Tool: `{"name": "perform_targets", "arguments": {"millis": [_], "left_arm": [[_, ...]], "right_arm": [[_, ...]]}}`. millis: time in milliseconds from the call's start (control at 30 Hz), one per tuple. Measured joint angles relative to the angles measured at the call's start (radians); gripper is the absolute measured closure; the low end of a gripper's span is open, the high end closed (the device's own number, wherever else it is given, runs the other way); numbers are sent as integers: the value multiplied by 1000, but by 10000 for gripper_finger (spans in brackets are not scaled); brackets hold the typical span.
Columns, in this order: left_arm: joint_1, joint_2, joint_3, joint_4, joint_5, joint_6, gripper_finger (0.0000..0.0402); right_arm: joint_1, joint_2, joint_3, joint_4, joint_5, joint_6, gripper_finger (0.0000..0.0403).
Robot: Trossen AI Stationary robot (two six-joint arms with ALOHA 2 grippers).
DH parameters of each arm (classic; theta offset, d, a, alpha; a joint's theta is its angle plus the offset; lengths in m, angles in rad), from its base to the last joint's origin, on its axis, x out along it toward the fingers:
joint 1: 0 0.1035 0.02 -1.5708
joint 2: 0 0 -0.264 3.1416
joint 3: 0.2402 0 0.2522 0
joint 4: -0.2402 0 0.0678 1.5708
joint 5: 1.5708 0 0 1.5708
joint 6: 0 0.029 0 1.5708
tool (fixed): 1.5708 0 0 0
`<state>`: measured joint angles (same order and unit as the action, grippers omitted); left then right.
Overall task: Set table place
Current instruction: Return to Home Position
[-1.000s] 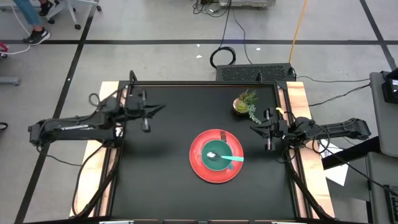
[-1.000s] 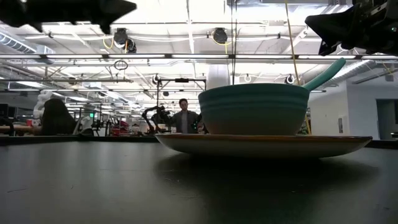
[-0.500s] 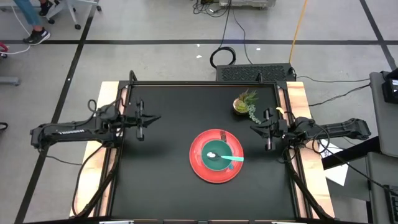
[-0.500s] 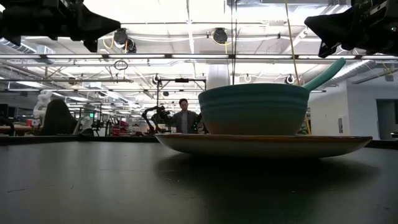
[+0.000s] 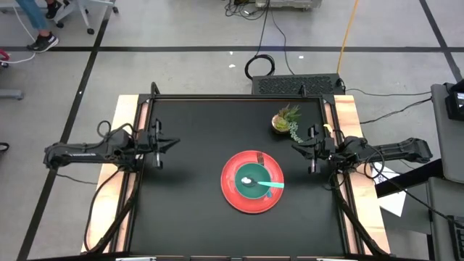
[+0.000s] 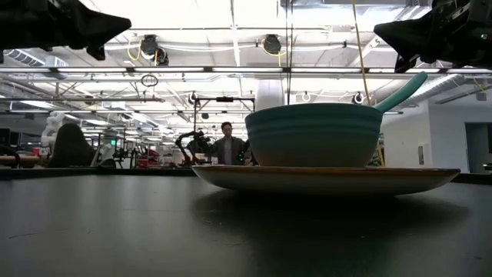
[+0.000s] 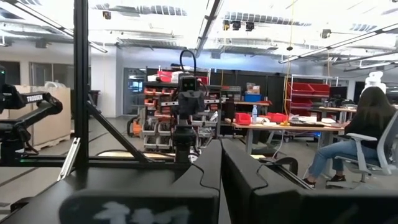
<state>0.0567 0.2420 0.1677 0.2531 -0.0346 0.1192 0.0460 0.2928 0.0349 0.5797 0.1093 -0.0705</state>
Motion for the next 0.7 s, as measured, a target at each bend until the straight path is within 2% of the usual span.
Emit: {"name": "perform_targets", "arguments": {"millis": [233, 333, 467, 700], "left_arm": [[-7, -121, -22, -107, -17, 42, 402], [-6, -173, -22, -174, 29, 69, 401], [-6, -239, -22, -223, 38, 75, 402], [-7, -240, -22, -278, 23, 85, 402]], "right_arm": [[0, -1, 0, 4, 0, -1, 403], [0, -3, 0, 7, -1, -1, 403], [0, -3, 0, 6, -3, -1, 403], [0, -3, 0, 3, -6, 14, 403]]}}
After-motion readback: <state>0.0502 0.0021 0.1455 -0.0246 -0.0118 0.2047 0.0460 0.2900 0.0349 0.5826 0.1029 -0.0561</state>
